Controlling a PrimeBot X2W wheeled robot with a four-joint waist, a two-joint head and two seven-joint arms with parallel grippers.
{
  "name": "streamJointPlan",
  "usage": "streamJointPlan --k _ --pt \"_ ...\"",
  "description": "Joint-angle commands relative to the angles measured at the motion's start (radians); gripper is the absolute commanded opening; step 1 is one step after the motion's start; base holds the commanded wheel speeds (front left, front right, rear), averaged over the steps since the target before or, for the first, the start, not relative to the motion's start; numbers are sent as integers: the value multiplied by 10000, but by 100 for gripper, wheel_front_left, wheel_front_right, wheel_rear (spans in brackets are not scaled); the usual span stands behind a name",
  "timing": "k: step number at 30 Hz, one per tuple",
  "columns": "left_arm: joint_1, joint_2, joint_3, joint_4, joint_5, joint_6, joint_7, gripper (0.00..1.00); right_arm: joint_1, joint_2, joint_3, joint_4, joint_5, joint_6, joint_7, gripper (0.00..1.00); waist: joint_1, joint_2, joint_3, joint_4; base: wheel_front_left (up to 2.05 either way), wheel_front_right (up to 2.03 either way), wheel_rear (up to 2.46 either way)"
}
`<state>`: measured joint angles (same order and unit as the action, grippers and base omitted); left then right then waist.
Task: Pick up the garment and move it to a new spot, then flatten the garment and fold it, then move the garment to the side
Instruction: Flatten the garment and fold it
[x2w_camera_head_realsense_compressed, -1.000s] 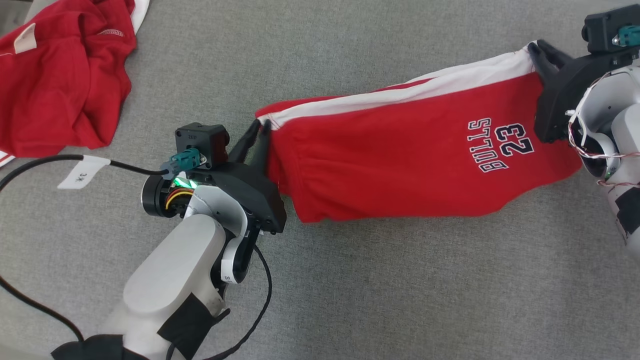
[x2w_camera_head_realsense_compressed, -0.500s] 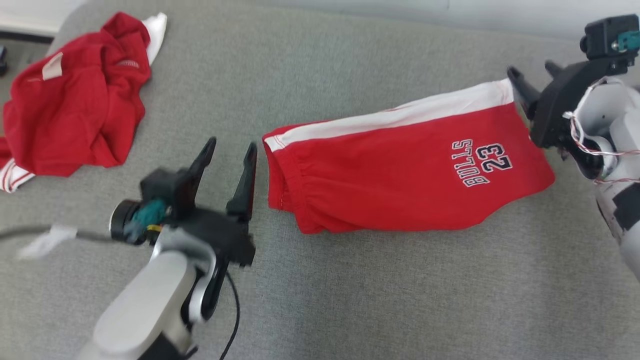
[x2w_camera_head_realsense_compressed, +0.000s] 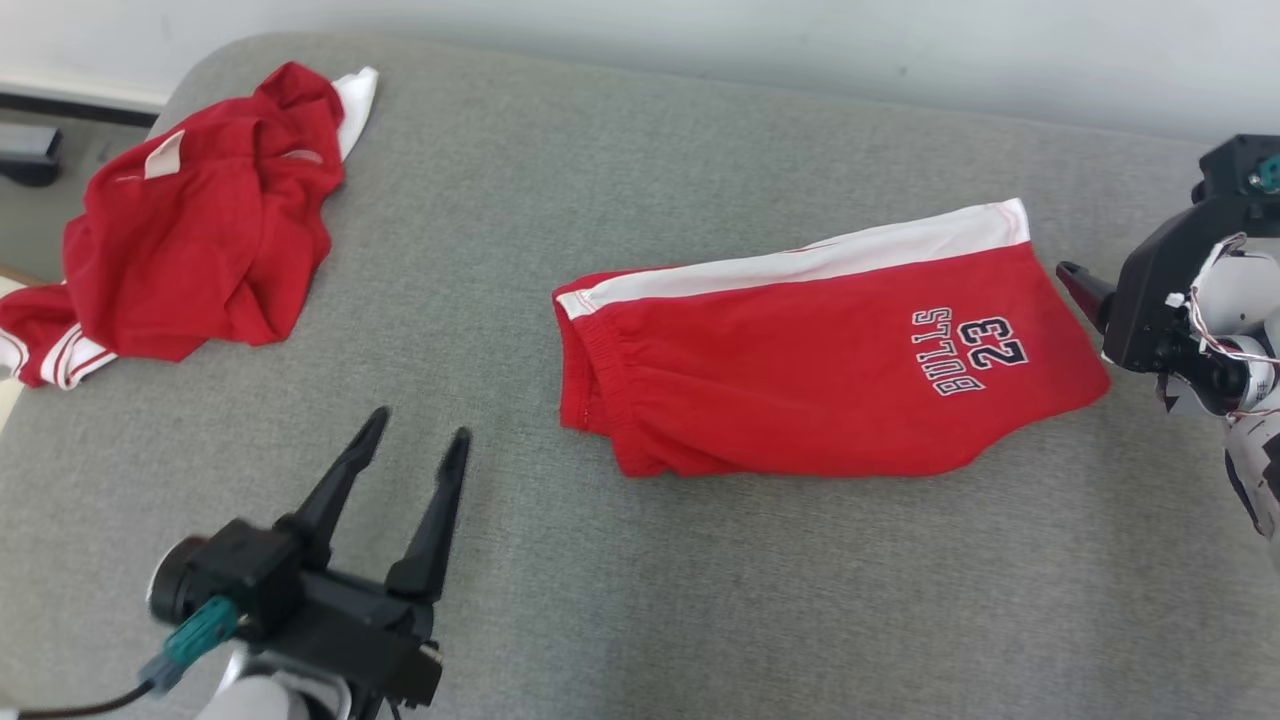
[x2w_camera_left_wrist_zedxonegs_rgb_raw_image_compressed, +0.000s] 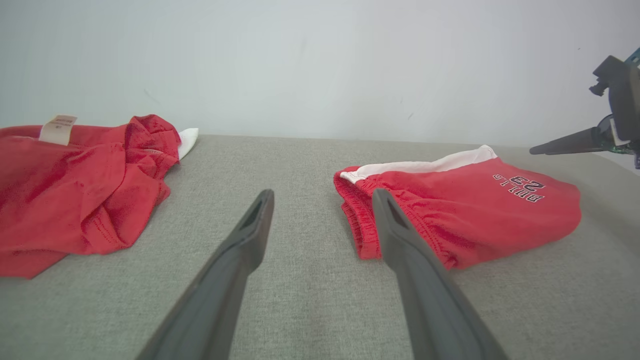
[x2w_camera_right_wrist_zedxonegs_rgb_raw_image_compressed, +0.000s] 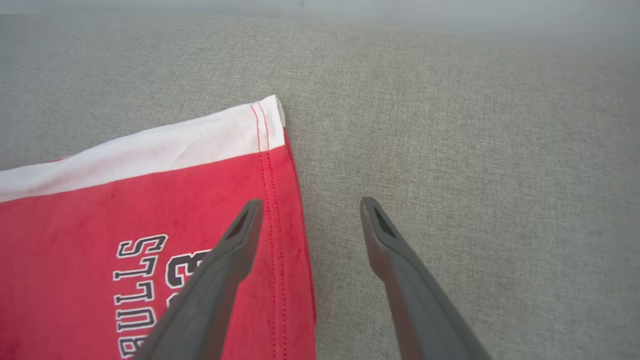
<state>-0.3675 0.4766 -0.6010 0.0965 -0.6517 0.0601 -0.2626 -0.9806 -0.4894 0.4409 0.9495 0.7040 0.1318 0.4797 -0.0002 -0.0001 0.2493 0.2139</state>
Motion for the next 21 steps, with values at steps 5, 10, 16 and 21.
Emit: streamJointPlan --k 5,10,16,21 --pt "1370 -455 1232 -557 347 -380 -34 100 -37 -60 -354 540 -176 -18 260 100 2 1 473 596 0 0 0" --pt "1717 -827 1579 -544 632 -626 -35 100 -153 54 -473 934 -374 -18 441 100 2 1 628 822 0 0 0" --pt "1965 -1324 1951 -461 975 -868 -36 100 -81 557 -517 1412 -488 7 1135 100 2 1 782 1017 0 0 0" --pt "2059 -1559 2054 -295 1207 -1069 -37 100 208 750 -324 1266 -493 21 1707 38 2 1 746 1060 0 0 0"
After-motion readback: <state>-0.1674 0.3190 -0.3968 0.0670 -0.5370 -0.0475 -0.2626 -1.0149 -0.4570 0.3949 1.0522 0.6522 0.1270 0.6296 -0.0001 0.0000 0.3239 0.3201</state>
